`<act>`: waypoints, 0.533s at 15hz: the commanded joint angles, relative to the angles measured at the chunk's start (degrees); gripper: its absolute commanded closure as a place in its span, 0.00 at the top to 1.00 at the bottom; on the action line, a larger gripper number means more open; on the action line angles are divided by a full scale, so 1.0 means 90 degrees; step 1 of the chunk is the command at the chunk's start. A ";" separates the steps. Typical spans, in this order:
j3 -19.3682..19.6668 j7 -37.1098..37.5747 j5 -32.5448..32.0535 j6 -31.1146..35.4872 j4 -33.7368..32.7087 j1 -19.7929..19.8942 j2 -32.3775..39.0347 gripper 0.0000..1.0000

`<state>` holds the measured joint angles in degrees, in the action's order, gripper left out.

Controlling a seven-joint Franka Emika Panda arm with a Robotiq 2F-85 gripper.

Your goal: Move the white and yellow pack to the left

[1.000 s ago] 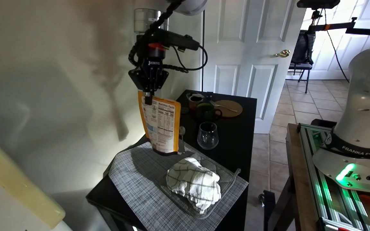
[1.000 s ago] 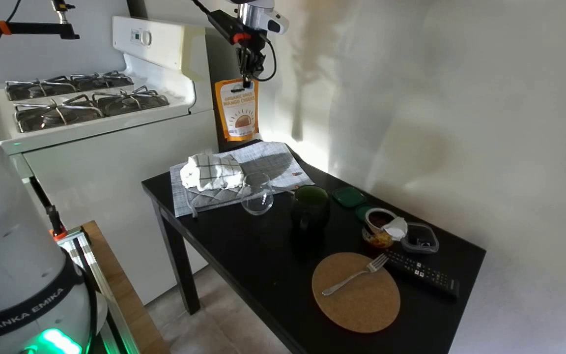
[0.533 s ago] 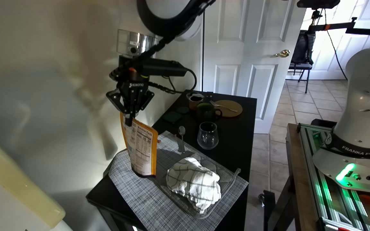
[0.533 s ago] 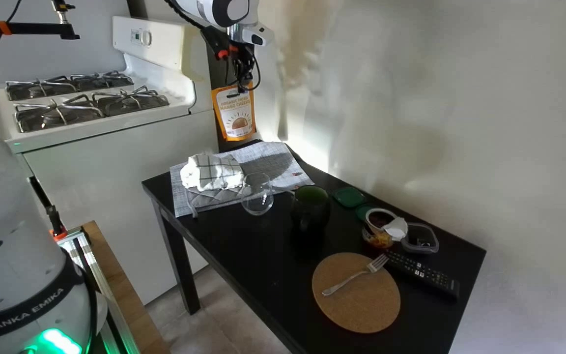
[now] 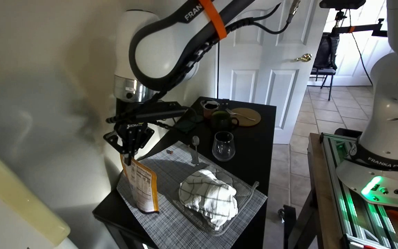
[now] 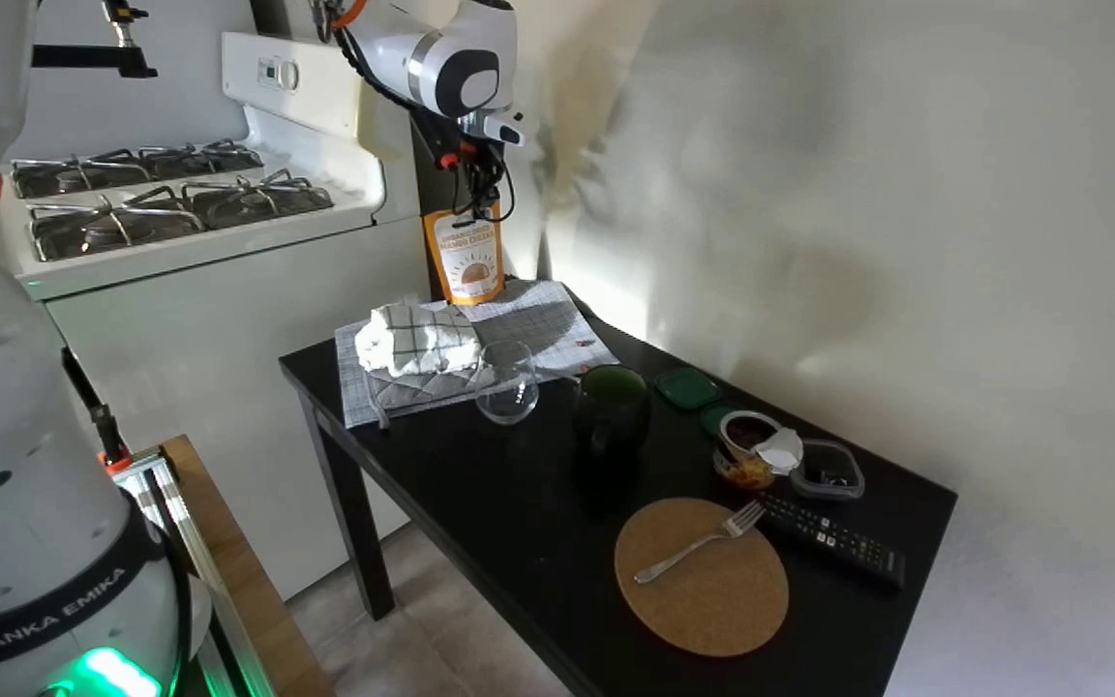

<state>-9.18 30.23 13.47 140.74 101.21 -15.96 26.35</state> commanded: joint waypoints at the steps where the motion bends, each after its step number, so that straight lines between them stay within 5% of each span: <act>1: 0.0020 0.0083 -0.0072 -0.0253 -0.0473 -0.0251 0.0330 0.01; 8: 0.0205 0.0698 -0.0211 -0.0295 -0.0347 -0.0591 0.0121 0.01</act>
<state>-8.81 32.51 13.26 139.52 97.61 -19.67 28.74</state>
